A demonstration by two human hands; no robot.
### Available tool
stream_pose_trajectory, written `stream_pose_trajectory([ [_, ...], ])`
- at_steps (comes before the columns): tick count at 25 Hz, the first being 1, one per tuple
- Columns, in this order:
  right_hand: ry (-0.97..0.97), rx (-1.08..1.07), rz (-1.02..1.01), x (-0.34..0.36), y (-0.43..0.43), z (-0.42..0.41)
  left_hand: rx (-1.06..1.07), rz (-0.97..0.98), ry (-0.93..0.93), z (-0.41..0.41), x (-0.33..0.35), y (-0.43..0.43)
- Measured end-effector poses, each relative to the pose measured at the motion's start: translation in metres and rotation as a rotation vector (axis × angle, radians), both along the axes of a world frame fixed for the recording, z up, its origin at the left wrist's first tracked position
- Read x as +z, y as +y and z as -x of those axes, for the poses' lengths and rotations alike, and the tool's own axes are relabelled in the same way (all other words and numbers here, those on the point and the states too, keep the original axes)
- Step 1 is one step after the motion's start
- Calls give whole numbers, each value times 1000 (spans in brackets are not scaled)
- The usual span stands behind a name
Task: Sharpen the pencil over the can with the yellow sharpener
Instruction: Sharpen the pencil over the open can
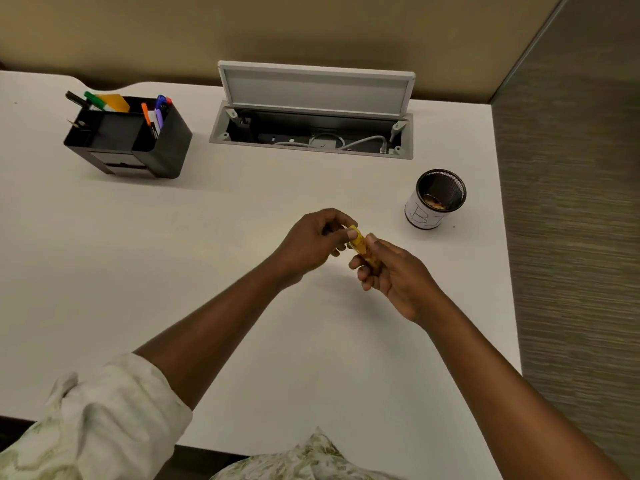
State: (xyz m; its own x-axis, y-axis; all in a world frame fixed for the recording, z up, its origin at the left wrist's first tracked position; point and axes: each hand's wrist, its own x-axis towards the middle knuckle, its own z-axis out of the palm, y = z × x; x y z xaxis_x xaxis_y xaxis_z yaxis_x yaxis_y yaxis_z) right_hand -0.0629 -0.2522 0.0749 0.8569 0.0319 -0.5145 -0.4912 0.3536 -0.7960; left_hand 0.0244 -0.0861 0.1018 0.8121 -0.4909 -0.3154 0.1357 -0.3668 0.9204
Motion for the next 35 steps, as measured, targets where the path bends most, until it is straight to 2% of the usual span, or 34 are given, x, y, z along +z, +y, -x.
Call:
stream_pose_trajectory([
  [4,-55,99,186,16,-28,-8,-52,31,-50,-9,12,-24],
  [10,-94,-9,225,29,-62,-16,-74,1,-145,-16,20,-68],
  [24,-88,-92,235,31,-111,-24,-58,76,-5,-30,22,-123],
  [28,-90,-111,301,29,-115,-27,-5,68,47,-32,22,-133],
  [35,-78,-167,270,26,-126,-30,1,70,48,-36,23,-146],
])
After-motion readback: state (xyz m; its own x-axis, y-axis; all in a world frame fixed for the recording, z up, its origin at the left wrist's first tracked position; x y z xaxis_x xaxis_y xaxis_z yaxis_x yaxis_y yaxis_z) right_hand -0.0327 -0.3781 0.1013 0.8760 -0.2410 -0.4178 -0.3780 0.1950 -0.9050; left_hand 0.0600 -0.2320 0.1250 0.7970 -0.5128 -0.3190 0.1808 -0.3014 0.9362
